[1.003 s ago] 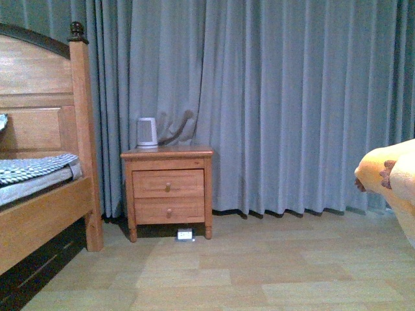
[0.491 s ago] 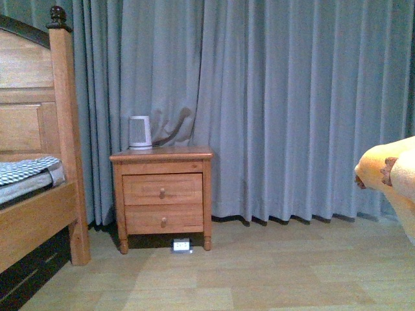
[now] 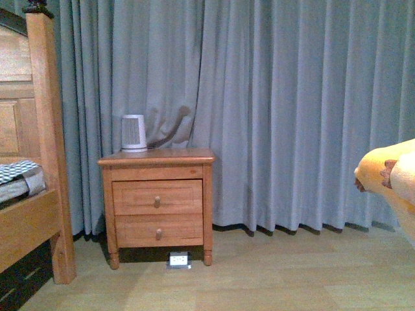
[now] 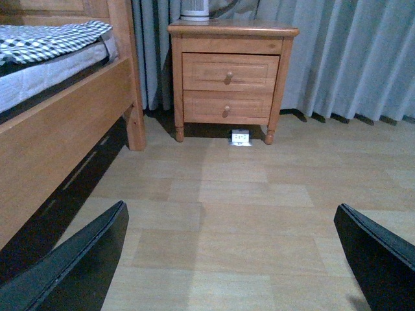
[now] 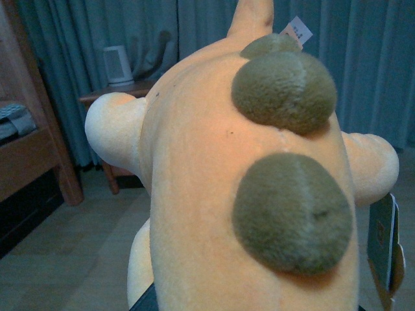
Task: Put away toys
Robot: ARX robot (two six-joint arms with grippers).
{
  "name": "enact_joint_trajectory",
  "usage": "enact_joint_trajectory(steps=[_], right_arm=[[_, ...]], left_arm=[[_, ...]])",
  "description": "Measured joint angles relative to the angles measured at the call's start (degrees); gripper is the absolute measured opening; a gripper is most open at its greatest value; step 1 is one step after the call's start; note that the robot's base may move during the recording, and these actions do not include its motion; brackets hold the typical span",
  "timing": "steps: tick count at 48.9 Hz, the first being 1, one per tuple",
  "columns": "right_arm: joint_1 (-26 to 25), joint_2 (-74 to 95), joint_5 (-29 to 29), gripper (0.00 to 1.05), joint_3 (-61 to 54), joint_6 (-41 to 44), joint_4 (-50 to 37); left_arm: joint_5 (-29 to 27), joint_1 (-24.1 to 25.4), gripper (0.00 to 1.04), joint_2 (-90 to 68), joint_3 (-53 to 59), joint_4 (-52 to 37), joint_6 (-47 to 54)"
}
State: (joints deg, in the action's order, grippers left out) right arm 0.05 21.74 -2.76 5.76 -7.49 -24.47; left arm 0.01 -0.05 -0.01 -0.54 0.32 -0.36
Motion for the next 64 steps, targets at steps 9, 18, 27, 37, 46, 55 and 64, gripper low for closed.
enact_joint_trajectory(steps=[9, 18, 27, 37, 46, 55, 64], right_arm=[[0.0, 0.0, -0.02, 0.2, 0.0, 0.02, 0.0], [0.0, 0.0, -0.02, 0.2, 0.0, 0.02, 0.0], [0.0, 0.0, -0.02, 0.2, 0.0, 0.02, 0.0], [0.0, 0.02, 0.0, 0.2, 0.0, 0.0, 0.0], [0.0, 0.02, -0.02, 0.2, 0.0, 0.02, 0.02], [0.0, 0.02, -0.02, 0.2, 0.0, 0.0, 0.02], [0.07, 0.02, -0.61, 0.2, 0.0, 0.02, 0.02]], left_arm=[[0.0, 0.0, 0.99, 0.0, 0.0, 0.0, 0.0], [0.0, 0.0, 0.99, 0.0, 0.0, 0.0, 0.0], [0.0, 0.0, 0.99, 0.0, 0.0, 0.0, 0.0], [0.02, 0.0, 0.99, 0.0, 0.0, 0.0, 0.0], [0.02, 0.0, 0.99, 0.0, 0.0, 0.0, 0.0], [0.02, 0.0, 0.99, 0.0, 0.0, 0.0, 0.0], [-0.22, 0.07, 0.99, 0.0, 0.0, 0.0, -0.04]])
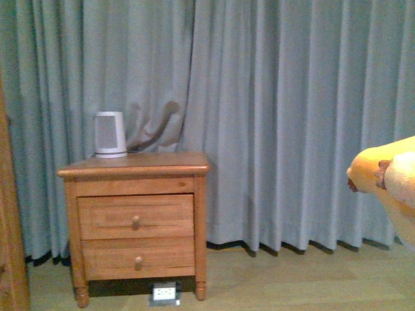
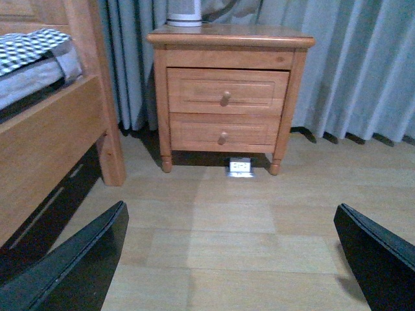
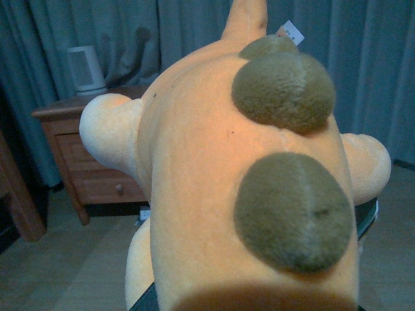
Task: Put away toys
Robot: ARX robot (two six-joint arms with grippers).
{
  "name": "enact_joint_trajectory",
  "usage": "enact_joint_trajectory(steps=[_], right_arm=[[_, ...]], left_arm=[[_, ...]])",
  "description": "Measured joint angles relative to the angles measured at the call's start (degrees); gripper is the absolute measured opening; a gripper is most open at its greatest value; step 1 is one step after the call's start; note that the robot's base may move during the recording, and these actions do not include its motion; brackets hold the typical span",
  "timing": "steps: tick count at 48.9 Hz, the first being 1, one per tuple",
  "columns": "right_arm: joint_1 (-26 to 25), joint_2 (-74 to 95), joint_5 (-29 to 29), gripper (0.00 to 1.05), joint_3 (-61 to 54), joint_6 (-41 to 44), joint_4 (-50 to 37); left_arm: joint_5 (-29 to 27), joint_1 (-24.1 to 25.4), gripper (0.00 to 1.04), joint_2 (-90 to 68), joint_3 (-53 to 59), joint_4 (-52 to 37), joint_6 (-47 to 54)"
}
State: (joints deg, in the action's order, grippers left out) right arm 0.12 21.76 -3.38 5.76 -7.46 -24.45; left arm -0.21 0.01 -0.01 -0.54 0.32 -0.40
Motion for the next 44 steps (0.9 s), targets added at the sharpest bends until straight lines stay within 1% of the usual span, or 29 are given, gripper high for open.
enact_joint_trajectory(steps=[15, 44], right_arm=[[-0.09, -0.02, 0.92, 0.2, 0.0, 0.0, 0.0], [-0.07, 0.0, 0.79, 0.2, 0.0, -0.02, 0.0]], left_arm=[[0.31, -0.02, 0.99, -0.02, 0.0, 0.0, 0.02], [0.22, -0.02, 0.99, 0.02, 0.0, 0.0, 0.04]])
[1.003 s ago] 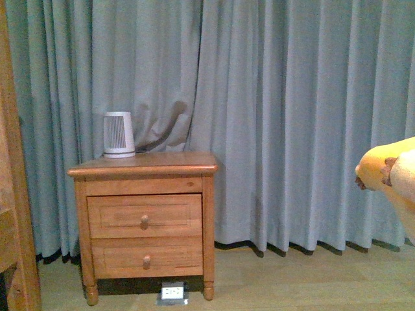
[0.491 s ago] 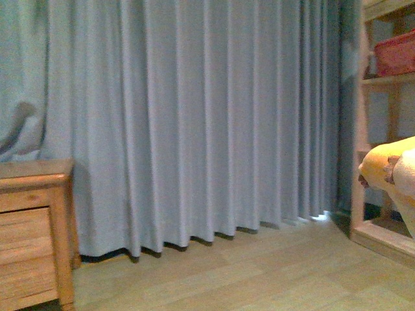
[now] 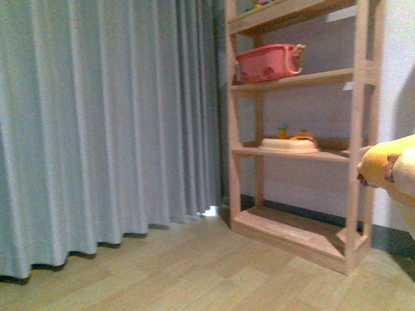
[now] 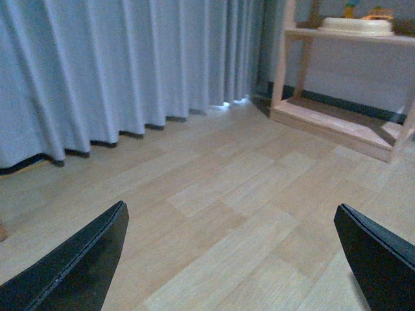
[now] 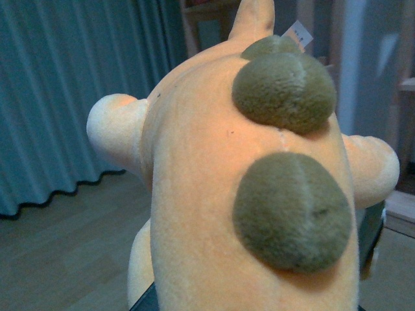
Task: Put away toys
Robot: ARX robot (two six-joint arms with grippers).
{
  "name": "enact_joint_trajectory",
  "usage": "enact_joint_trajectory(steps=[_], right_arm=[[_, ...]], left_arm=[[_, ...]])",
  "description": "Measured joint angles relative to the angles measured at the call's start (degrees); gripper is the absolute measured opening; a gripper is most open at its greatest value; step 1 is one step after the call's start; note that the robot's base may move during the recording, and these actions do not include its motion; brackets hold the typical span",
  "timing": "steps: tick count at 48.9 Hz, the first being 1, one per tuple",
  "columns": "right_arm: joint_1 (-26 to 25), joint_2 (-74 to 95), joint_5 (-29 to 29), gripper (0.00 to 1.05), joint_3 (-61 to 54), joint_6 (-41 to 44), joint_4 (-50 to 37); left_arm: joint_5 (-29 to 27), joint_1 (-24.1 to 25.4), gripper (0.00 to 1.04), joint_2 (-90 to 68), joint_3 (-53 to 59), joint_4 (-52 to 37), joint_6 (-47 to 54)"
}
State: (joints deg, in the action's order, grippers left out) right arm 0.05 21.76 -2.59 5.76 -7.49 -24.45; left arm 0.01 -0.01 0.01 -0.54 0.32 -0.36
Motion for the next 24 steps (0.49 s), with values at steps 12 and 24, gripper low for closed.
enact_joint_trajectory(steps=[12, 24], right_arm=[[0.0, 0.0, 0.0, 0.2, 0.0, 0.02, 0.0], [0.0, 0.0, 0.0, 0.2, 0.0, 0.02, -0.02]], left_arm=[[0.0, 0.0, 0.99, -0.02, 0.0, 0.02, -0.02], [-0.04, 0.0, 0.99, -0.02, 0.0, 0.0, -0.02]])
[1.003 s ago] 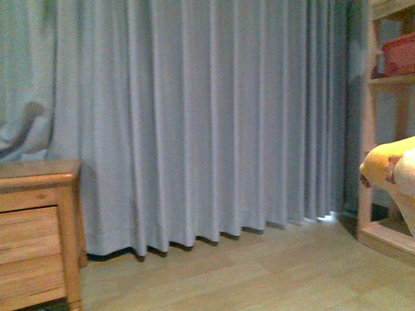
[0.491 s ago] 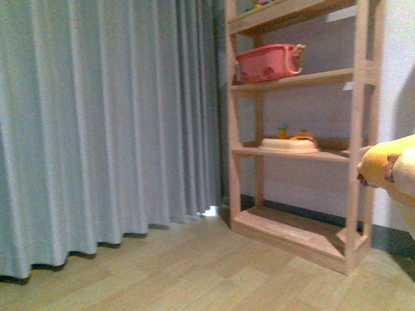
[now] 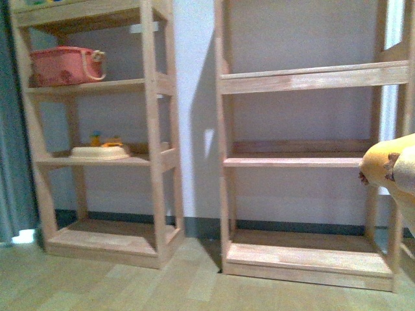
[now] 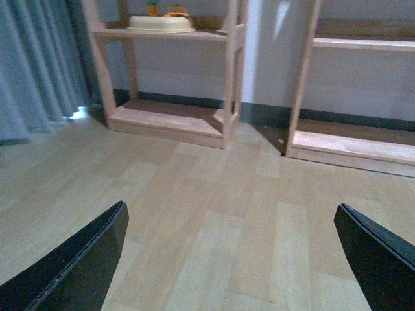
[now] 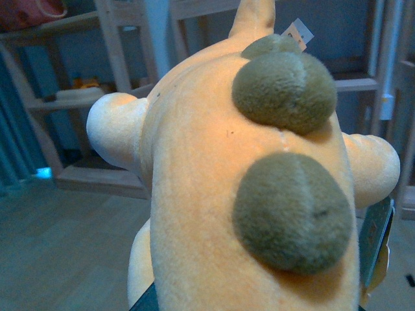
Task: Put away toys
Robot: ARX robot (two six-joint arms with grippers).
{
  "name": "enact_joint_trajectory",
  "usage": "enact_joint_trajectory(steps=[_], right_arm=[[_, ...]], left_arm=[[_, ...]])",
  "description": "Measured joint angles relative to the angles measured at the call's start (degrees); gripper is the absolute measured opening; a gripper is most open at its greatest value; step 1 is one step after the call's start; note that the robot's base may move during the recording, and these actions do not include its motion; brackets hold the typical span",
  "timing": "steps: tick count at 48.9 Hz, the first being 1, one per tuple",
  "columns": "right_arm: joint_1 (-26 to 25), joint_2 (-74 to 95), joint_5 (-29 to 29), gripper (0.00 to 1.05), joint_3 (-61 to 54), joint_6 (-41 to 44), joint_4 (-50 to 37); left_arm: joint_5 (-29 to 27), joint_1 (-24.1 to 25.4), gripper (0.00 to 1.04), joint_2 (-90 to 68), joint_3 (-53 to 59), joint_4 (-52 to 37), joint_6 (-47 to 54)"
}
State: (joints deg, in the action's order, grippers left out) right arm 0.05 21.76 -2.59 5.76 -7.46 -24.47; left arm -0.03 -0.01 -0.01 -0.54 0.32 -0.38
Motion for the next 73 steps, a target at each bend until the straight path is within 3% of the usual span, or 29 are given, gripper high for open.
enact_joint_trajectory(steps=[73], right_arm=[[-0.02, -0.07, -0.2, 0.2, 0.0, 0.0, 0.02]], left_arm=[[0.02, -0.04, 0.99, -0.02, 0.0, 0.0, 0.0]])
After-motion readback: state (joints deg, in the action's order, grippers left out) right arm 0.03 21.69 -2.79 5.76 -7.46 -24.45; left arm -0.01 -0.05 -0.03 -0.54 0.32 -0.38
